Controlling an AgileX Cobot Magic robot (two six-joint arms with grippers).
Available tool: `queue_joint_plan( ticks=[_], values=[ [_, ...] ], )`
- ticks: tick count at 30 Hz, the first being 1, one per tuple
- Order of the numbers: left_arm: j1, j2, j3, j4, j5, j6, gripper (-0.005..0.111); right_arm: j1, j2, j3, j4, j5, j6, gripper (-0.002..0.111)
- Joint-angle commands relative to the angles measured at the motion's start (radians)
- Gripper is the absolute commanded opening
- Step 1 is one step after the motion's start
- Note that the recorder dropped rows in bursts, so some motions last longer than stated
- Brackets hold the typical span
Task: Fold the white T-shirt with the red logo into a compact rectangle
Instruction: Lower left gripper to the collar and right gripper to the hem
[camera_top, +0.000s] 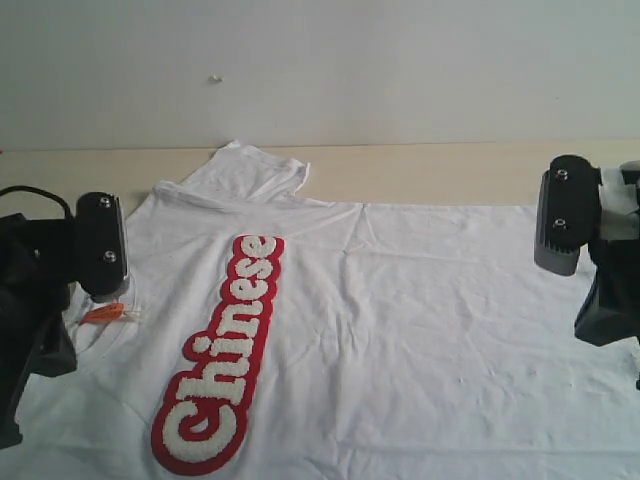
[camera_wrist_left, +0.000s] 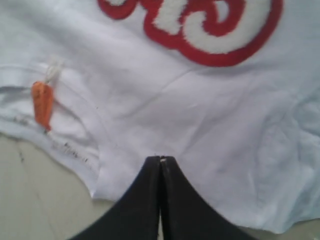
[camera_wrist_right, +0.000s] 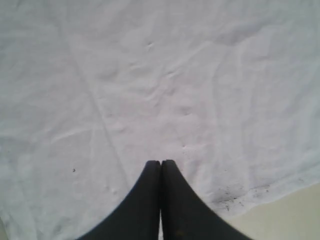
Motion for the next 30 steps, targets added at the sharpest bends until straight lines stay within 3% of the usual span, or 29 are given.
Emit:
queue_joint_plan(
  ticks=[1, 5, 7, 13, 17, 20, 30],
  values=[
    [0.002, 0.035, -0.006, -0.098, 0.013, 0.119, 0.000, 0.003, 0.062, -0.007, 0.001, 0.002, -0.031, 0.000],
    [0.002, 0.058, -0.006, -0.098, -0.006, 0.119, 0.002, 0.003, 0.069, -0.007, -0.001, -0.025, 0.005, 0.007],
    [0.002, 0.059, -0.006, -0.103, -0.013, 0.119, 0.012, 0.003, 0.069, -0.007, -0.001, -0.025, 0.019, 0.017],
    [0.002, 0.059, -0.006, -0.124, -0.009, 0.112, 0.068, 0.003, 0.063, -0.007, 0.015, -0.025, 0.071, 0.070],
    [0.002, 0.059, -0.006, -0.180, -0.007, 0.060, 0.097, 0.003, 0.063, -0.007, 0.007, -0.011, 0.048, 0.097],
    [0.002, 0.059, -0.006, -0.207, -0.016, 0.074, 0.105, 0.003, 0.063, -0.007, -0.008, -0.020, 0.034, 0.103],
    [0.002, 0.059, -0.006, -0.222, -0.086, 0.070, 0.105, 0.003, 0.063, -0.007, -0.022, -0.083, 0.031, 0.103]
  ],
)
